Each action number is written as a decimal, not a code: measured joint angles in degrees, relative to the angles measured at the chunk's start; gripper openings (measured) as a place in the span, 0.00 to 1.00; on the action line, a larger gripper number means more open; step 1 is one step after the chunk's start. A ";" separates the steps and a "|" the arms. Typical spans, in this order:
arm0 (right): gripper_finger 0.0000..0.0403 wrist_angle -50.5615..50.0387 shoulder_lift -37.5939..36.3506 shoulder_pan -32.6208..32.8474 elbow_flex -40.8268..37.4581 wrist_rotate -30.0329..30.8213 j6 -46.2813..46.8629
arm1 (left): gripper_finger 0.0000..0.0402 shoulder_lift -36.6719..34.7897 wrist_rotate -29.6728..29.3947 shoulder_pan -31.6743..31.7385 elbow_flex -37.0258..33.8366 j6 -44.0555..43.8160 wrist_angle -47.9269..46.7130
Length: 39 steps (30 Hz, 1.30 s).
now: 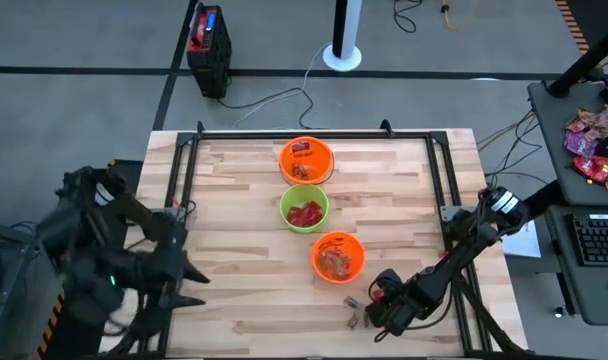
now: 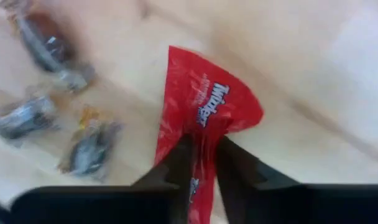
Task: Sort candy by brand, put in halloween buckets
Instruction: Put the red candy into the green bucket
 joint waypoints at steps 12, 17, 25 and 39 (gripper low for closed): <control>0.03 -33.08 -21.39 -5.48 16.13 8.23 -9.38 | 0.40 -5.70 -8.09 5.22 -32.06 1.30 13.32; 0.03 -34.32 -26.30 -16.94 25.01 22.23 -30.02 | 0.38 -10.76 -0.57 15.54 -48.13 13.66 42.43; 0.03 -9.60 -25.86 -44.62 26.88 21.26 -77.06 | 0.38 -13.77 10.50 33.42 -64.42 22.53 75.34; 0.03 53.37 -17.01 -68.72 2.29 -18.62 -109.15 | 0.38 -17.29 1.24 43.56 -35.90 33.75 49.43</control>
